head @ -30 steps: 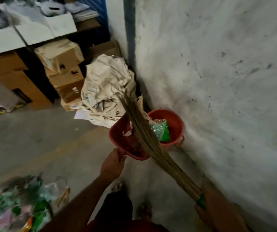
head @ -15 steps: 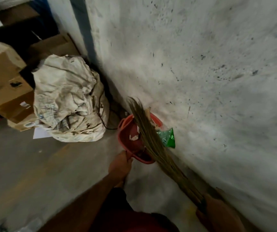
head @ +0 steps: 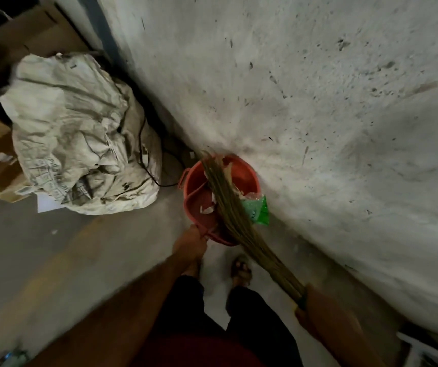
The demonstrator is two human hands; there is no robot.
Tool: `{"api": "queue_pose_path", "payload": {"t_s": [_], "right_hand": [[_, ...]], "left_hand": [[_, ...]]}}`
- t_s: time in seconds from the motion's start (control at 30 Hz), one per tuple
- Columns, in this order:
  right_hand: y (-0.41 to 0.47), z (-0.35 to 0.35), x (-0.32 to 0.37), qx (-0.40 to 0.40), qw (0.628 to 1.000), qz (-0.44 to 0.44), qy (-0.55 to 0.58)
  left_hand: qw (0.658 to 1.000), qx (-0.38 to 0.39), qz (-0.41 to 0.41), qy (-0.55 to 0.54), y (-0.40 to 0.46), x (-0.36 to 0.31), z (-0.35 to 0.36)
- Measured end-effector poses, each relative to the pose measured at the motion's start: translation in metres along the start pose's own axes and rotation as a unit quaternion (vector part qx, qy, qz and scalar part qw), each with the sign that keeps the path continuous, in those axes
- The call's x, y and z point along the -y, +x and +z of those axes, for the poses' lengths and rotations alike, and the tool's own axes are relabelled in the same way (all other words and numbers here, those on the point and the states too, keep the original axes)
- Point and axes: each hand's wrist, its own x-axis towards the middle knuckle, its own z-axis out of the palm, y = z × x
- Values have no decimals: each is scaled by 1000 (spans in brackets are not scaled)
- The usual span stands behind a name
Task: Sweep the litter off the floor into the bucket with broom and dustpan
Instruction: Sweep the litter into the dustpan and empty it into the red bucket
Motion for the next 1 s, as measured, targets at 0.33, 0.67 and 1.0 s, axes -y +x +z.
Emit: {"api": "queue_pose_path", "payload": {"t_s": [0.33, 0.67, 1.0], "right_hand": [[182, -7, 10, 9, 997, -22, -68], [210, 17, -1, -81, 997, 14, 0], [92, 11, -20, -90, 993, 62, 33]], "left_hand": [[983, -15, 164, 84, 121, -22, 13], [989, 0, -74, 127, 184, -9, 11], [949, -66, 75, 299, 73, -60, -41]]}}
